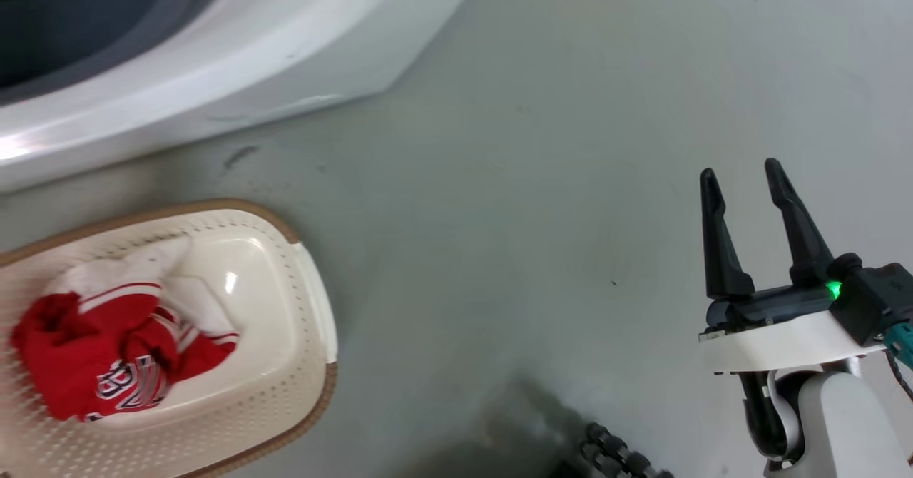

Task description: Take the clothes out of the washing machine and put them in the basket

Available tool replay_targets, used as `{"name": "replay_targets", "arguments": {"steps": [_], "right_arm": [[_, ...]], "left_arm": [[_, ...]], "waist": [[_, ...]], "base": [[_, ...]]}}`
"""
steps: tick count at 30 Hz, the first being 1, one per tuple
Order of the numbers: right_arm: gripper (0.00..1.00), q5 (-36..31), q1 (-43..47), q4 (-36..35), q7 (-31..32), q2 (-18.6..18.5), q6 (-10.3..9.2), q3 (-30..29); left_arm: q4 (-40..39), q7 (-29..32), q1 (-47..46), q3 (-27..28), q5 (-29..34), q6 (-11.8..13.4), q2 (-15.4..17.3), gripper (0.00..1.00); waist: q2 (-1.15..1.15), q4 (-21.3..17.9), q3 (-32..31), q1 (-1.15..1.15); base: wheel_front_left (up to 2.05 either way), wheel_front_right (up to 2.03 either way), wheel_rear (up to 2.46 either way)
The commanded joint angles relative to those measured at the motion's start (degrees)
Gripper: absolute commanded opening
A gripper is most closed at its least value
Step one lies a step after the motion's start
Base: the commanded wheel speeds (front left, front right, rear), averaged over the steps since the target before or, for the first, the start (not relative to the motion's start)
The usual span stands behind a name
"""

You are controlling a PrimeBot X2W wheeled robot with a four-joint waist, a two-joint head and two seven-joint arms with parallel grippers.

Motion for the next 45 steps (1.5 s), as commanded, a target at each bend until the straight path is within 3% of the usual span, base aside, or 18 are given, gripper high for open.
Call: {"name": "replay_targets", "arguments": {"steps": [1, 8, 13, 17, 27, 33, 38, 45], "right_arm": [[1.0, -0.28, -0.73, 0.18, -0.12, 0.03, -0.05, -0.27], [1.0, -4.36, 1.44, 0.8, -0.12, 0.01, -0.05, -2.76], [1.0, -6.33, 3.13, 1.25, -0.12, 0.01, -0.05, -3.17], [1.0, -7.25, 4.79, 1.58, -0.12, 0.0, -0.05, -2.92], [1.0, -8.6, 7.44, 2.78, -0.12, 0.0, -0.05, -3.36], [1.0, -8.66, 8.58, 3.6, -0.12, 0.03, -0.04, -4.08], [1.0, -8.55, 9.41, 4.02, -0.12, 0.03, -0.04, -4.36], [1.0, -8.42, 8.89, 3.49, -0.12, 0.03, -0.04, -4.05]], "left_arm": [[0.3, -1.19, 1.1, 0.28, -0.34, -0.01, -0.39, 0.0], [3.06, -14.9, 8.83, 0.54, -2.01, 0.05, -4.84, 0.0], [3.12, -19.05, 15.58, 0.34, -2.5, 0.03, -7.5, 0.0], [-1.72, -19.63, 21.87, 1.57, -2.17, 0.6, -8.6, 0.0], [-28.33, -19.63, 43.0, 8.78, 2.96, 4.12, -11.51, 0.0], [-41.6, -19.58, 51.81, 10.71, 5.76, 4.02, -13.75, 0.0], [-46.95, -19.56, 57.61, 9.59, 5.45, 2.98, -14.65, 0.0], [-48.45, -14.72, 64.1, 5.54, 3.8, 2.0, -15.11, 0.0]], "waist": [[0.0, 2.7, -3.01, 0.0], [0.0, 7.98, -11.07, 0.0], [0.0, 10.91, -16.75, 0.0], [0.0, 12.77, -20.7, 0.0], [0.0, 17.06, -28.49, 0.0], [0.0, 19.53, -31.96, 0.0], [0.0, 20.89, -33.64, 0.0], [0.0, 21.26, -32.1, 0.0]], "base": [[0.0, 0.0, 0.0], [0.0, 0.0, 0.0], [0.0, 0.0, 0.0], [0.0, 0.0, 0.0], [0.0, 0.0, 0.0], [0.0, 0.0, 0.0], [0.0, 0.0, 0.0], [0.0, 0.0, 0.0]]}}
